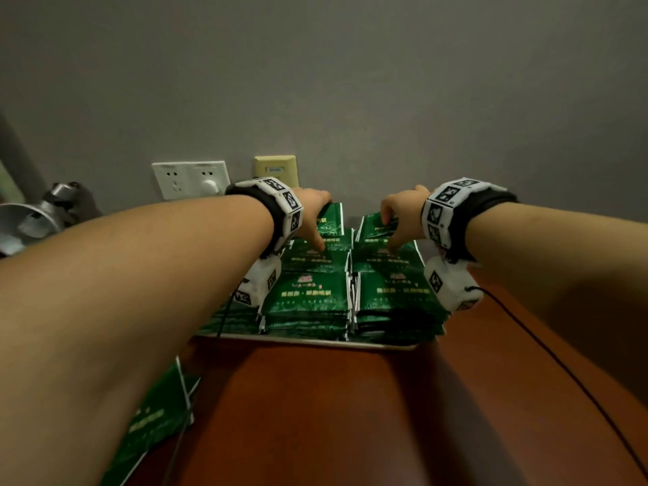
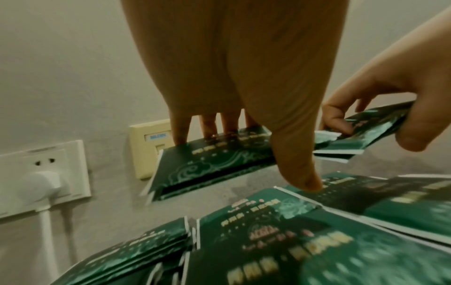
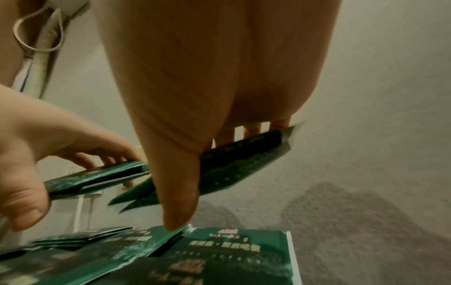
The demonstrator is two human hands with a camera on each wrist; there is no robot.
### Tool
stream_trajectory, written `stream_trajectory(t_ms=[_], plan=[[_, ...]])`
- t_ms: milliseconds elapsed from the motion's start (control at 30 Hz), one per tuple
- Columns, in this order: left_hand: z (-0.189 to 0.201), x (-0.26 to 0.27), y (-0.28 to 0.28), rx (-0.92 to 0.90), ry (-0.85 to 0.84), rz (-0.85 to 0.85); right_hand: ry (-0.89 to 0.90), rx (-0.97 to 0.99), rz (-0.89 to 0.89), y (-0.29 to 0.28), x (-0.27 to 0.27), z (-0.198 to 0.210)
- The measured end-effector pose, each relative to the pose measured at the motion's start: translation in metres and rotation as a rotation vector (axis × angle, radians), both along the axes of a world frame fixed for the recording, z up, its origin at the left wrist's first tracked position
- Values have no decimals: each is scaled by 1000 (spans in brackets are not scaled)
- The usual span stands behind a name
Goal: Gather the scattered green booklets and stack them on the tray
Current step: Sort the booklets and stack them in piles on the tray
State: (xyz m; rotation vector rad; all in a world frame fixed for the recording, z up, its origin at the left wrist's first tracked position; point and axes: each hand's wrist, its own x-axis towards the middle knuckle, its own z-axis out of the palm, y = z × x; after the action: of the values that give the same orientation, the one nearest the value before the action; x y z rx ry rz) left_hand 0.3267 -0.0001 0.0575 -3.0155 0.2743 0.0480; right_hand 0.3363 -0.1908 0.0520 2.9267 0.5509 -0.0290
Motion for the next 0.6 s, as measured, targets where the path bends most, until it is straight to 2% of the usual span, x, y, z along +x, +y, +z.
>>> stream_trajectory(t_ms=[167, 333, 467, 600], plan=[[-8, 52, -11, 47, 79, -13, -14, -29, 8, 1, 39, -3], [-26, 79, -26, 101, 141, -25, 13, -5, 38, 5, 57, -17], [-29, 82, -28, 93, 148, 1, 23, -10, 41, 12, 59, -25], [-24, 63, -23, 100, 126, 21, 7, 9, 57, 14, 43, -17]])
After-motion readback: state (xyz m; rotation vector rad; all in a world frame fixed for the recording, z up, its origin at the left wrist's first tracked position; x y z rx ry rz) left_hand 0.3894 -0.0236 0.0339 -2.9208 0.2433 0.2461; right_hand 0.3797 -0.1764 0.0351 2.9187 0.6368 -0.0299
